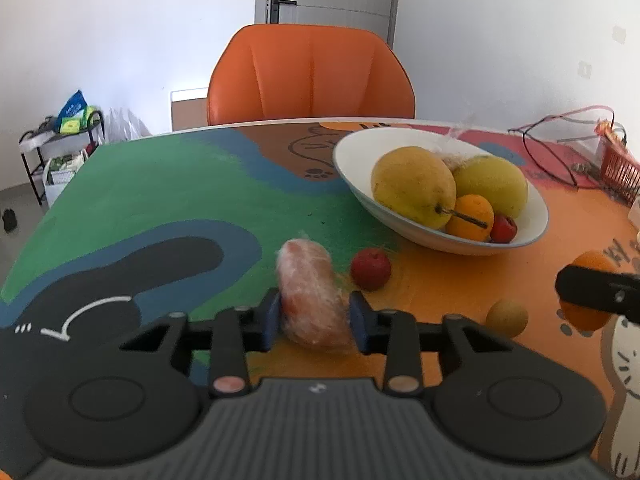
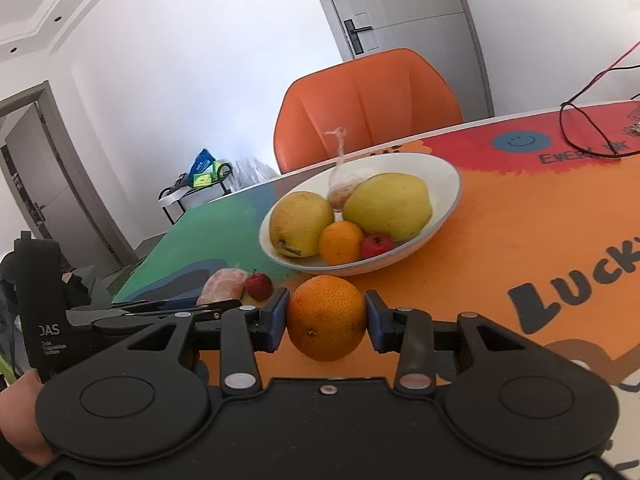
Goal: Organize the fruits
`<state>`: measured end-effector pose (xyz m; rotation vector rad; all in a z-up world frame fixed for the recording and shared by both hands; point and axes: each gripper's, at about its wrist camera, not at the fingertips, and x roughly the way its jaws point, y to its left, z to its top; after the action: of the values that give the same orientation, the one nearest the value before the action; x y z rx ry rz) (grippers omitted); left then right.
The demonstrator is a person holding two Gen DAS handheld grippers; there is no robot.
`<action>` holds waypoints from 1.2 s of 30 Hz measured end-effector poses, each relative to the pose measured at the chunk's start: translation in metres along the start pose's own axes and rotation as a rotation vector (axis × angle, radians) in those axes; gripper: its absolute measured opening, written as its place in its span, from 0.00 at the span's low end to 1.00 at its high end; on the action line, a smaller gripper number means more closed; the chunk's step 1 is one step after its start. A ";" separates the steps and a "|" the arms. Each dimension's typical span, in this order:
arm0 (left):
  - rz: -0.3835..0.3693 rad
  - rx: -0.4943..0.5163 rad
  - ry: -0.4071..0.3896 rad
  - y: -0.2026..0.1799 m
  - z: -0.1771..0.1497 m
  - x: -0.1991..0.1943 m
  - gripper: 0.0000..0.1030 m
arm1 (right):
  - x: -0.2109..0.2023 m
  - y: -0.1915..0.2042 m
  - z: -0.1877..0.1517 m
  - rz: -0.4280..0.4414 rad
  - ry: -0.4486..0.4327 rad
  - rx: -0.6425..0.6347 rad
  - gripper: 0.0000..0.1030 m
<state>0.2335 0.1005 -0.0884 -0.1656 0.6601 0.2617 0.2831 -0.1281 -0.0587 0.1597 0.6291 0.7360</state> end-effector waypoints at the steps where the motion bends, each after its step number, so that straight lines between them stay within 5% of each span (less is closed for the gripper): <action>1: -0.009 -0.007 0.000 0.003 0.000 -0.001 0.31 | 0.001 0.001 0.000 0.002 0.002 -0.002 0.37; 8: -0.050 -0.051 -0.033 0.016 0.000 -0.013 0.22 | 0.004 0.004 -0.001 0.005 0.004 0.003 0.37; 23: -0.084 -0.077 -0.050 0.027 -0.002 -0.028 0.19 | 0.007 0.005 -0.003 0.012 0.007 0.005 0.37; 36: -0.111 -0.067 -0.155 0.018 0.034 -0.048 0.19 | 0.000 -0.002 0.000 0.000 -0.020 0.023 0.37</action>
<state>0.2114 0.1171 -0.0334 -0.2428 0.4867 0.1882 0.2849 -0.1296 -0.0596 0.1883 0.6193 0.7263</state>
